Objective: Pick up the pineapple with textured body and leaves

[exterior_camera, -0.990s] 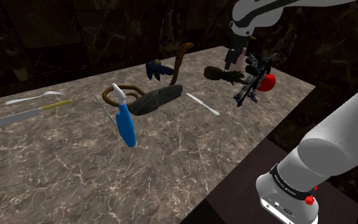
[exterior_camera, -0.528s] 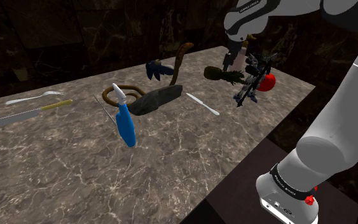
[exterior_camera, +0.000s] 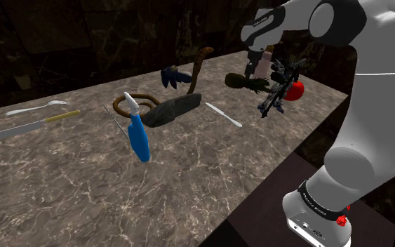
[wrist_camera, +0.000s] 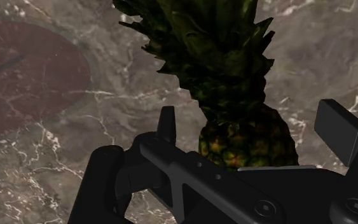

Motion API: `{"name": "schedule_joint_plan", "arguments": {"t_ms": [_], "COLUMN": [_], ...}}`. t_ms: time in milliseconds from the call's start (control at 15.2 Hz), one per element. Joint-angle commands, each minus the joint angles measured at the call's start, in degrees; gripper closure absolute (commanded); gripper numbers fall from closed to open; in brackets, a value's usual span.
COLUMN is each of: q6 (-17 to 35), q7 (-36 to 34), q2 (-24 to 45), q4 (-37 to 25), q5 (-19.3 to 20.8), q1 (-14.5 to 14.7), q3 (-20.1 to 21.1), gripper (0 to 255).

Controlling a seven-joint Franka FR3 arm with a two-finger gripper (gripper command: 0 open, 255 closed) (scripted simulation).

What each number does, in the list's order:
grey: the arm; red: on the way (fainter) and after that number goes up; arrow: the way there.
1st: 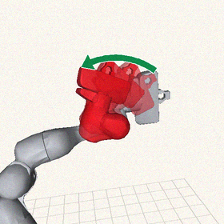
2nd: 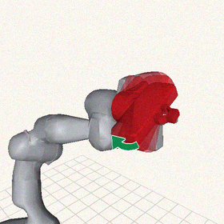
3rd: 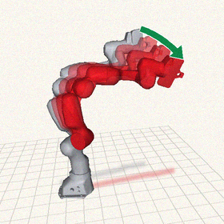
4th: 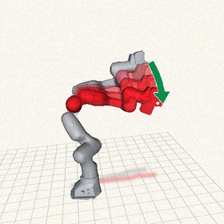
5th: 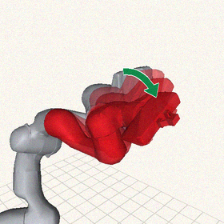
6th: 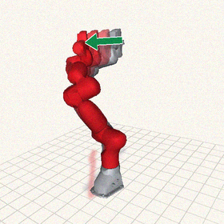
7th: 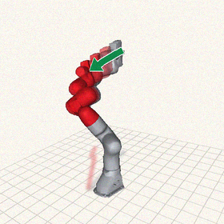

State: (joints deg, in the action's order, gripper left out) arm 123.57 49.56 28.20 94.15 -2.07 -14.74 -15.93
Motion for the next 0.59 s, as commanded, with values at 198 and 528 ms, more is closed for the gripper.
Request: {"name": "schedule_joint_plan", "arguments": {"t_ms": [198,528], "q6": [2.14,4.21], "q7": [0.69,0.72], "q2": [3.59,4.98], "q4": [-1.42,-0.72], "q5": [-0.55,-0.86], "q1": [-0.73,-0.88], "q3": [0.37,0.59], "gripper": [0,0]}}
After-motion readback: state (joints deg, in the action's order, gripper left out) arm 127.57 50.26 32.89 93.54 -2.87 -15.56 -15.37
